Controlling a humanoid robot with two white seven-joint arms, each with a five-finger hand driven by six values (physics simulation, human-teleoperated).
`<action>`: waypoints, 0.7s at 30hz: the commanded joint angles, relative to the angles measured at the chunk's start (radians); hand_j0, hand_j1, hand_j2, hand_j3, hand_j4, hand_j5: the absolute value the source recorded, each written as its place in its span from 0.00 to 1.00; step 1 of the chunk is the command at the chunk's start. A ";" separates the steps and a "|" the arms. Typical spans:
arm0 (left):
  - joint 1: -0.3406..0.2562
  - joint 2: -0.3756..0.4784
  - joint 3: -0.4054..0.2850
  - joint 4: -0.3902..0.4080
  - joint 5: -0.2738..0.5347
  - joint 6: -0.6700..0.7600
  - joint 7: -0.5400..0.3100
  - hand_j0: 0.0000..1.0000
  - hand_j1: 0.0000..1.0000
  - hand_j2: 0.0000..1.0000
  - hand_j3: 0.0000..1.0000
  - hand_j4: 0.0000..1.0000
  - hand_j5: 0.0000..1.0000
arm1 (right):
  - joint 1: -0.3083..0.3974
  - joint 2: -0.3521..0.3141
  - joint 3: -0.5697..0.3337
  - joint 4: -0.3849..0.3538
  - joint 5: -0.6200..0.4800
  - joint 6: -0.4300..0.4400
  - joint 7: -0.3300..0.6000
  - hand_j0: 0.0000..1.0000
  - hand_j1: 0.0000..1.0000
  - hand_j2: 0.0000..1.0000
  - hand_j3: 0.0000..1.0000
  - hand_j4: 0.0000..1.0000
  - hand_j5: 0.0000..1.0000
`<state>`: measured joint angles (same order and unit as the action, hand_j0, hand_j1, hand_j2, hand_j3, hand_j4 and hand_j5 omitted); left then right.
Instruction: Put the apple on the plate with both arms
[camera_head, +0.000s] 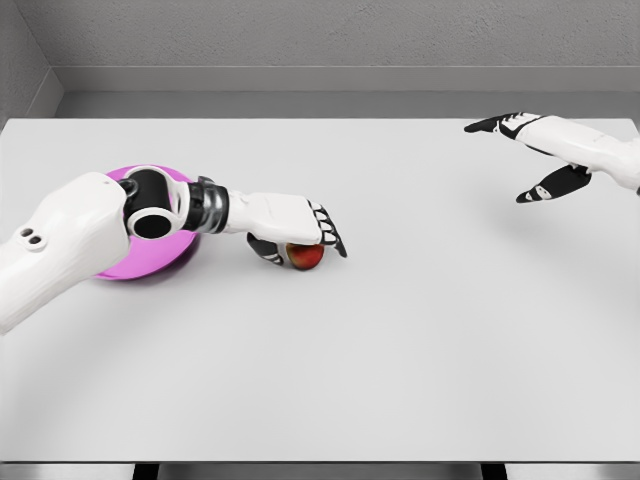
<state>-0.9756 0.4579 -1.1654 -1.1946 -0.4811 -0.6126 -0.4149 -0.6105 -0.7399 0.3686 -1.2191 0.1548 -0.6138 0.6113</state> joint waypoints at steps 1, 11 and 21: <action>0.000 -0.002 0.001 0.001 -0.008 0.002 0.001 0.73 0.73 0.73 0.73 0.73 0.73 | 0.000 -0.001 0.000 0.000 -0.008 0.003 0.000 1.00 1.00 1.00 1.00 1.00 1.00; 0.002 -0.002 -0.005 -0.005 -0.010 0.002 -0.001 0.49 0.49 0.49 0.49 0.49 0.49 | 0.000 -0.001 0.000 0.000 -0.008 0.003 0.000 1.00 1.00 1.00 1.00 1.00 1.00; -0.025 0.045 0.036 -0.019 0.073 0.002 0.001 0.45 0.45 0.45 0.45 0.45 0.45 | 0.000 0.001 0.000 0.000 -0.008 0.003 0.000 1.00 1.00 1.00 1.00 1.00 1.00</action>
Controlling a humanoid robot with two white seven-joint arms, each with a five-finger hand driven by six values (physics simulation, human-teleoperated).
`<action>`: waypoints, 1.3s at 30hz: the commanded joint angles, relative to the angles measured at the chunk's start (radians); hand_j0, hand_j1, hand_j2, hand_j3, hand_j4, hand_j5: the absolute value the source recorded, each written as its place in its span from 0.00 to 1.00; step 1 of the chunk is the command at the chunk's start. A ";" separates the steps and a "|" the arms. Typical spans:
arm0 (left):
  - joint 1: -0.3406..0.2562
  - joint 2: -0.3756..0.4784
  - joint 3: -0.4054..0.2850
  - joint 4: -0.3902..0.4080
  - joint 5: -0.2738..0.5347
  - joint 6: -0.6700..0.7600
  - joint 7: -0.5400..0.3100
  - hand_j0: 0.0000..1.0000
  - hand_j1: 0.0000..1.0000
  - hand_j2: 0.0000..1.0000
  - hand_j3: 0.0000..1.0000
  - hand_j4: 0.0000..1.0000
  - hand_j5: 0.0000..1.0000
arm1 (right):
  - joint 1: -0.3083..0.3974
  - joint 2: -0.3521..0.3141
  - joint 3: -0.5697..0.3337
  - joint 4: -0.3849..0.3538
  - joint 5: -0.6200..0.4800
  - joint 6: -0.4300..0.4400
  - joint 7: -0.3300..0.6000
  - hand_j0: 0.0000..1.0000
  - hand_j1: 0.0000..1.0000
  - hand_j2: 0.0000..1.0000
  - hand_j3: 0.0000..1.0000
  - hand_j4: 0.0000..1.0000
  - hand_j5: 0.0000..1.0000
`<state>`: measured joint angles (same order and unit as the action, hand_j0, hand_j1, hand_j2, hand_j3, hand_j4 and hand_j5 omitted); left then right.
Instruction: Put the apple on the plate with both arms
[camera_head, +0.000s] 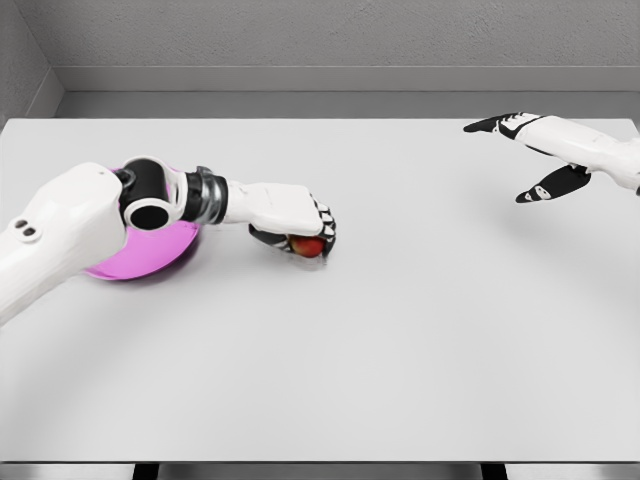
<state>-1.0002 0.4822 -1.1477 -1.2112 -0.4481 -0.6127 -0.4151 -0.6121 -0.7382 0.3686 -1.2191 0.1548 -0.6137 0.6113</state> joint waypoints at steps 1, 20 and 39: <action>0.002 0.064 0.063 -0.001 0.065 0.002 0.002 0.44 0.44 0.44 0.44 0.44 0.44 | 0.000 0.000 0.000 0.000 -0.008 0.003 0.000 1.00 1.00 1.00 1.00 1.00 1.00; 0.143 0.420 0.263 0.076 0.132 0.002 -0.001 1.00 1.00 1.00 1.00 1.00 1.00 | 0.002 0.000 0.000 0.000 -0.008 0.003 0.000 1.00 1.00 1.00 1.00 1.00 1.00; 0.098 0.285 0.381 0.498 0.224 0.002 0.001 1.00 1.00 1.00 1.00 1.00 1.00 | 0.000 0.002 0.001 0.000 -0.008 0.003 0.000 1.00 1.00 1.00 1.00 1.00 1.00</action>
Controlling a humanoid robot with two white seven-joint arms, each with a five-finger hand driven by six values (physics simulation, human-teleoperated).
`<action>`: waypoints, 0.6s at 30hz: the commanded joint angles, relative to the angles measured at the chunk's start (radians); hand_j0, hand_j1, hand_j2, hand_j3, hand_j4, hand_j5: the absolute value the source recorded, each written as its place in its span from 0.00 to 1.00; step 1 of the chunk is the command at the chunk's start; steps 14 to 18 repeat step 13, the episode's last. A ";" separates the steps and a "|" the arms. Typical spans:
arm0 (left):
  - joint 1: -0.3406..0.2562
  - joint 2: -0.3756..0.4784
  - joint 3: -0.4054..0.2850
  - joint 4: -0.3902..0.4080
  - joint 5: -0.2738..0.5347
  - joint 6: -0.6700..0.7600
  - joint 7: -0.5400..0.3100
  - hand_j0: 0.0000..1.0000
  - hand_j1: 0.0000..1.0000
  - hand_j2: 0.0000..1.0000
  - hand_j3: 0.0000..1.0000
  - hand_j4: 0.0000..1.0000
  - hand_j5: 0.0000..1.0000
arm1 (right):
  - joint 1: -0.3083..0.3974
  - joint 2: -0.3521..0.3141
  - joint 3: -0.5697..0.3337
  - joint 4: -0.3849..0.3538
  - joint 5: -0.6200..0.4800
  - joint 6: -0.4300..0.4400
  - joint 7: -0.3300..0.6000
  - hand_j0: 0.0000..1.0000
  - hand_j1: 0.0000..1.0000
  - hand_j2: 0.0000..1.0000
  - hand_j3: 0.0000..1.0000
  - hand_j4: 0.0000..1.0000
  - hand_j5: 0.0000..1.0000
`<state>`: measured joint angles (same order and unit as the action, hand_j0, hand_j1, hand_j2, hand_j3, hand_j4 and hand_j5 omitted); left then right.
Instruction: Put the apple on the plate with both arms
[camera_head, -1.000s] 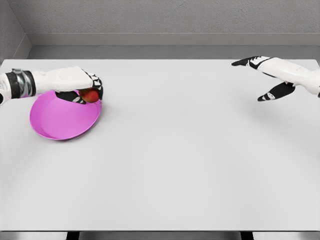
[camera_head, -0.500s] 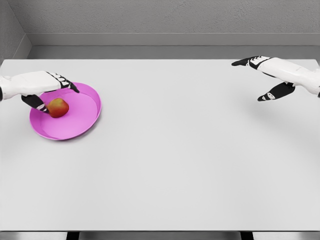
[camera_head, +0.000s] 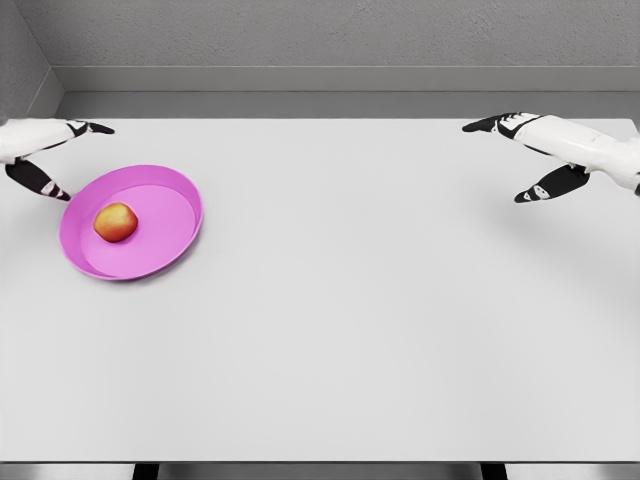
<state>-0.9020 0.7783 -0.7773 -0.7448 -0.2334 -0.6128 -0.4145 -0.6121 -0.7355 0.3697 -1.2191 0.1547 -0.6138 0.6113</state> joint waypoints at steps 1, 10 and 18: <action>0.000 -0.011 0.010 0.031 0.009 0.002 0.000 1.00 1.00 1.00 1.00 1.00 1.00 | 0.000 -0.001 0.000 0.000 -0.007 0.003 0.000 1.00 1.00 1.00 1.00 1.00 1.00; -0.011 -0.013 0.024 0.076 0.005 0.002 -0.001 1.00 1.00 1.00 1.00 1.00 1.00 | 0.002 -0.001 0.000 0.000 -0.007 0.003 0.000 1.00 1.00 1.00 1.00 1.00 1.00; -0.011 -0.013 0.024 0.074 0.005 0.002 0.000 1.00 1.00 1.00 1.00 1.00 1.00 | 0.000 -0.001 0.000 0.000 -0.007 0.003 0.000 1.00 1.00 1.00 1.00 1.00 1.00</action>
